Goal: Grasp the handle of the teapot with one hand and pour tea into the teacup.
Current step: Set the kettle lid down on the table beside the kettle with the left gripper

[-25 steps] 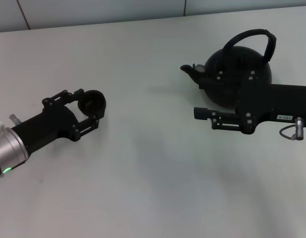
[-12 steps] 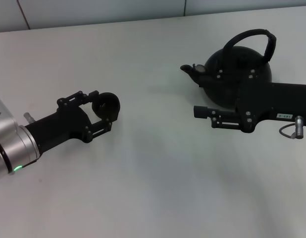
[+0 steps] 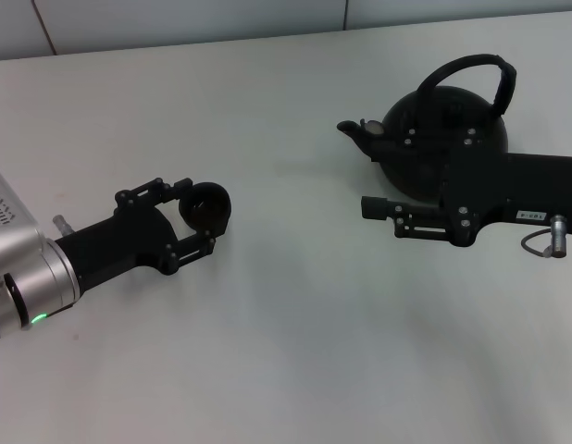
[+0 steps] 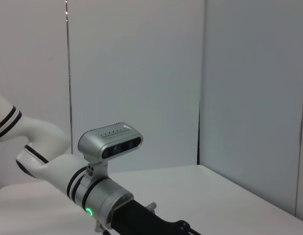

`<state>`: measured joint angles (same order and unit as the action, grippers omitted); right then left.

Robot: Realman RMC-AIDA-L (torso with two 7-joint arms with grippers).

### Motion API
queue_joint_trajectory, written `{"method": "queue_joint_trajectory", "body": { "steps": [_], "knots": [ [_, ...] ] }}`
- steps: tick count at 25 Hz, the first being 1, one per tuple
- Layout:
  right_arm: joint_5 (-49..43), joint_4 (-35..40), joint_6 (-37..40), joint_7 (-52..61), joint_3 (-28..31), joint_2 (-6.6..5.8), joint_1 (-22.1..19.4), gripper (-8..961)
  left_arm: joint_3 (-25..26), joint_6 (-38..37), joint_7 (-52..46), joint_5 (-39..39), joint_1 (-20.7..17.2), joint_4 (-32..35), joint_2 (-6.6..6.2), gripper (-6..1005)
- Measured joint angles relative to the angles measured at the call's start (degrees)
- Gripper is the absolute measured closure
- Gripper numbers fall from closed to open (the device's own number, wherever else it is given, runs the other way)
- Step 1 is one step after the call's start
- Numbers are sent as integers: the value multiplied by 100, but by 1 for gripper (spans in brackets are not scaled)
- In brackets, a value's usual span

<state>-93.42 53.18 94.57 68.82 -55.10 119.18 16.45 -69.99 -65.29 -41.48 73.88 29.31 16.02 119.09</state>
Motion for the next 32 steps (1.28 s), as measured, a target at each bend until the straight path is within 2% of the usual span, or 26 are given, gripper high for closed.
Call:
{"method": "queue_joint_trajectory", "body": {
  "steps": [11,17,32],
  "knots": [
    [-2,3,-9,0,-11,5,6,319,-17,238,1,26,0,-110,0,271],
    [-2,9,-9,0,-35,9,19,319,-250,499,2,18,3,-115,0,267],
    [-1,-9,-70,0,-54,9,34,319,-270,536,-3,-14,8,-117,0,259]
  ]
}}
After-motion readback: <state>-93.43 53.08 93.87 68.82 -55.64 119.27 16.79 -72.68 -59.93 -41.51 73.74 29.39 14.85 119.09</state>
